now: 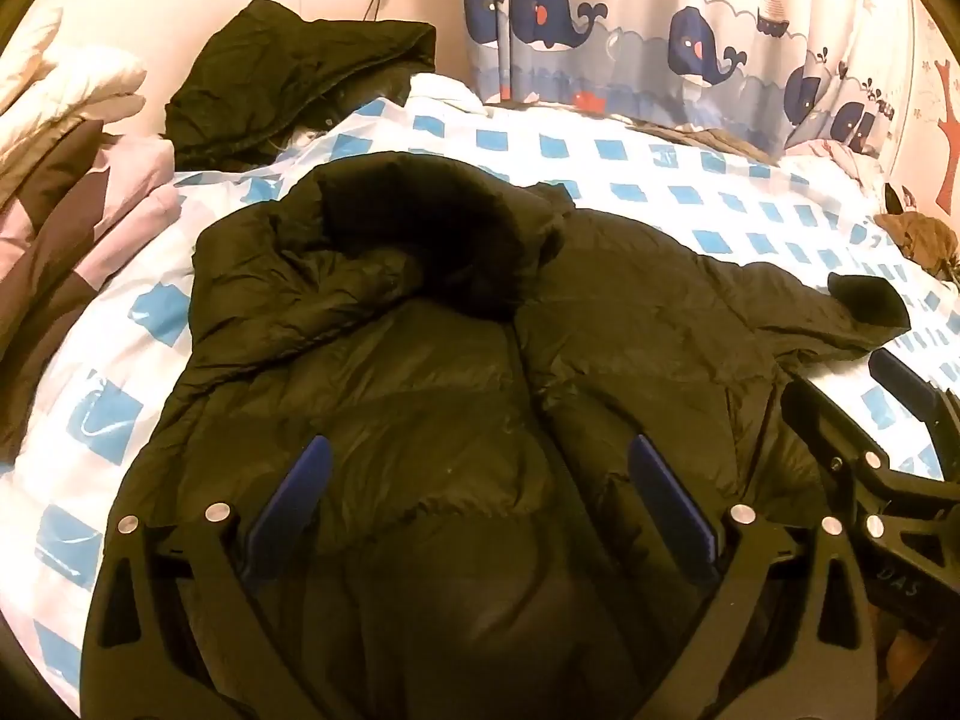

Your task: Fold large clothes

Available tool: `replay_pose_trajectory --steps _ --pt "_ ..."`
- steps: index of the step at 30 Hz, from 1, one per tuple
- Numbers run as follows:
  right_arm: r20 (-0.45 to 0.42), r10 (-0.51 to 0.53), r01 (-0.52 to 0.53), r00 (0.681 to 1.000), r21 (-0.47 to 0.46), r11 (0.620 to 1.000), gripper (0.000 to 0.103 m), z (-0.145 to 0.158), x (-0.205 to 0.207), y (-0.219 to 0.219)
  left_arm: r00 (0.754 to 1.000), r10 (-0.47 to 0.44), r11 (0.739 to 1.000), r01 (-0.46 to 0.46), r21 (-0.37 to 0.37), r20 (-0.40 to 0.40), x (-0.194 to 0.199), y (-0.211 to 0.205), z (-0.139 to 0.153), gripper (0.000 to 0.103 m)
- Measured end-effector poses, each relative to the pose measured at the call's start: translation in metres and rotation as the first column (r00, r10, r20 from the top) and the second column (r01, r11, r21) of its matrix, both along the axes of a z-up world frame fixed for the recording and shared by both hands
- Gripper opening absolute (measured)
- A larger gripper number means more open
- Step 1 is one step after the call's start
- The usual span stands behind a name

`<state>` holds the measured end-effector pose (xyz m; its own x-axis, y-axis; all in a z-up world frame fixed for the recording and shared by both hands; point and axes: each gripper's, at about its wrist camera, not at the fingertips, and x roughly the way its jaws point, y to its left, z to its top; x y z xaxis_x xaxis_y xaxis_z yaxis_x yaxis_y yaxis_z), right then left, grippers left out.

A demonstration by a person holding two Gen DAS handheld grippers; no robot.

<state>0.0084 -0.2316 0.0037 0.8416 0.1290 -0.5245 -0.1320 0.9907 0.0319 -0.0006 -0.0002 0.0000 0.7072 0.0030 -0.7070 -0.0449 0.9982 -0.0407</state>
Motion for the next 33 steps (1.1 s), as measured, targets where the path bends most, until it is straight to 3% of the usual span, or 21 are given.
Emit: replay_pose_trajectory --steps 9,13,23,33 --pt "0.0 0.001 -0.001 1.0 -0.005 1.0 0.098 -0.001 0.0 0.003 1.0 0.004 1.0 -0.005 0.025 0.016 0.002 0.004 0.003 0.095" --pt "-0.001 0.001 -0.001 1.0 -0.005 1.0 0.098 -0.001 0.0 0.003 1.0 0.005 0.999 -0.003 0.048 -0.025 0.011 0.005 0.002 0.095" --pt "-0.002 0.002 -0.002 1.0 -0.006 1.0 0.098 -0.002 -0.001 0.005 0.998 0.018 1.0 -0.017 0.021 -0.055 0.009 0.005 -0.005 0.095" --pt "-0.007 0.006 -0.006 1.0 -0.011 1.0 0.098 -0.007 -0.001 0.008 0.995 0.022 0.998 -0.016 0.057 -0.098 0.009 0.002 -0.006 0.095"
